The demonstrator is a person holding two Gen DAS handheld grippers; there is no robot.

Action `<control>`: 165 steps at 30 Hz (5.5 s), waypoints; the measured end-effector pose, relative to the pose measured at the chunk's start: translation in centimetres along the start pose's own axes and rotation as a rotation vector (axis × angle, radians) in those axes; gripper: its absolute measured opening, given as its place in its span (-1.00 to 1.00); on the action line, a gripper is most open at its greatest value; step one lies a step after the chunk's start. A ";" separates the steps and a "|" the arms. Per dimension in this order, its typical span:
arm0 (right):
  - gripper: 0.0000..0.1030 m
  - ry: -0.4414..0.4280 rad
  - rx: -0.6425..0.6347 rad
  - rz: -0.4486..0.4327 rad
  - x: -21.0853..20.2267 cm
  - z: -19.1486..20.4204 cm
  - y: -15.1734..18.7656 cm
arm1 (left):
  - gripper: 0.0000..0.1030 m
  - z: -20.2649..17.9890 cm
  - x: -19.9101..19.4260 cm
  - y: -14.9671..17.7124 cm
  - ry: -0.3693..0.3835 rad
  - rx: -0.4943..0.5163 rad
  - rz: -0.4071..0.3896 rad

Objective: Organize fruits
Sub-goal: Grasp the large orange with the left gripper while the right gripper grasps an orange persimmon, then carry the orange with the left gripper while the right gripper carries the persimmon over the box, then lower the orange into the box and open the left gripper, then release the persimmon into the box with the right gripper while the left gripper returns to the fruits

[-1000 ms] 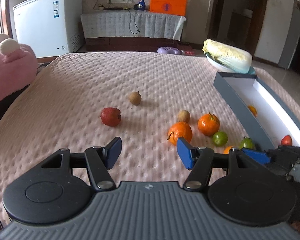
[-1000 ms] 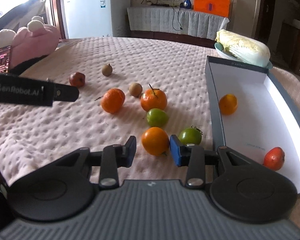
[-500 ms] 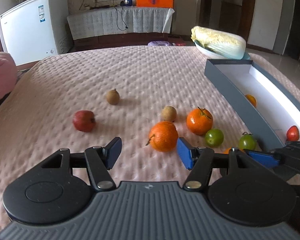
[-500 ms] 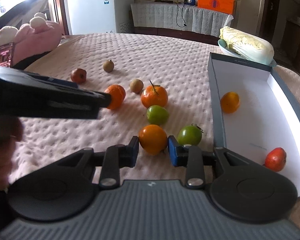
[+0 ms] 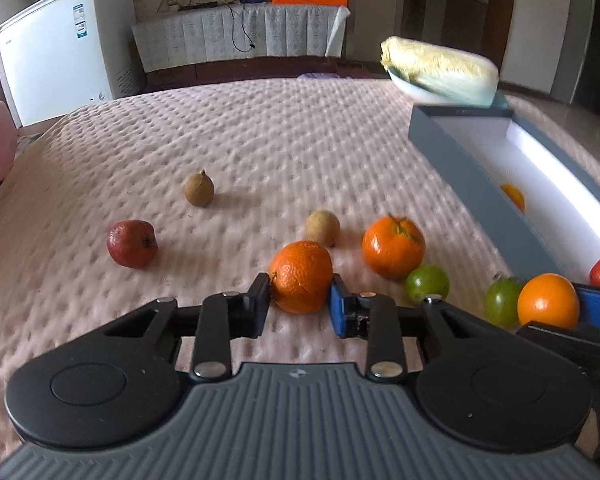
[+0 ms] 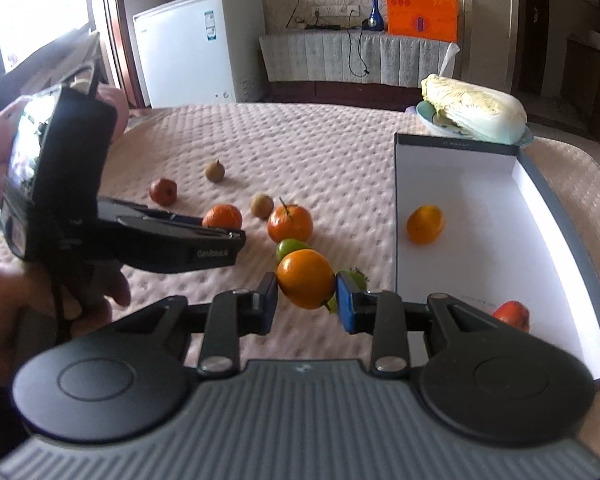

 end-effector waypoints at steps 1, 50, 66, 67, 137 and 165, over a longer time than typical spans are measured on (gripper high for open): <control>-0.33 -0.001 0.003 -0.009 -0.2 -0.1 -0.2 | -0.32 0.0 -0.6 -0.4 0.002 -0.007 -0.019; -0.33 0.124 0.091 -0.076 -6.7 -8.8 -1.1 | -0.32 -12.8 -3.7 -3.4 0.208 0.093 -0.109; -0.33 0.098 0.163 -0.025 -3.8 -9.6 -0.1 | -0.32 -12.0 -4.5 -4.1 0.212 0.125 -0.134; -0.33 0.099 0.170 -0.021 -3.6 -9.9 -0.1 | -0.32 -12.2 -4.4 -4.1 0.213 0.126 -0.133; -0.33 0.148 0.318 -0.018 -4.0 -14.3 1.1 | 0.17 -19.6 0.3 -6.4 0.307 0.079 -0.120; -0.33 0.184 0.374 -0.020 -0.1 -12.1 -0.6 | 0.17 -4.2 -10.9 0.1 0.134 0.000 -0.110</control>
Point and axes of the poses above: each gripper's, at about its wrist camera, not at the fingertips, and x roughly the way its jaws point, z to its left, y to its underside, the point moved 9 cm from there along x, roughly the way its jaws point
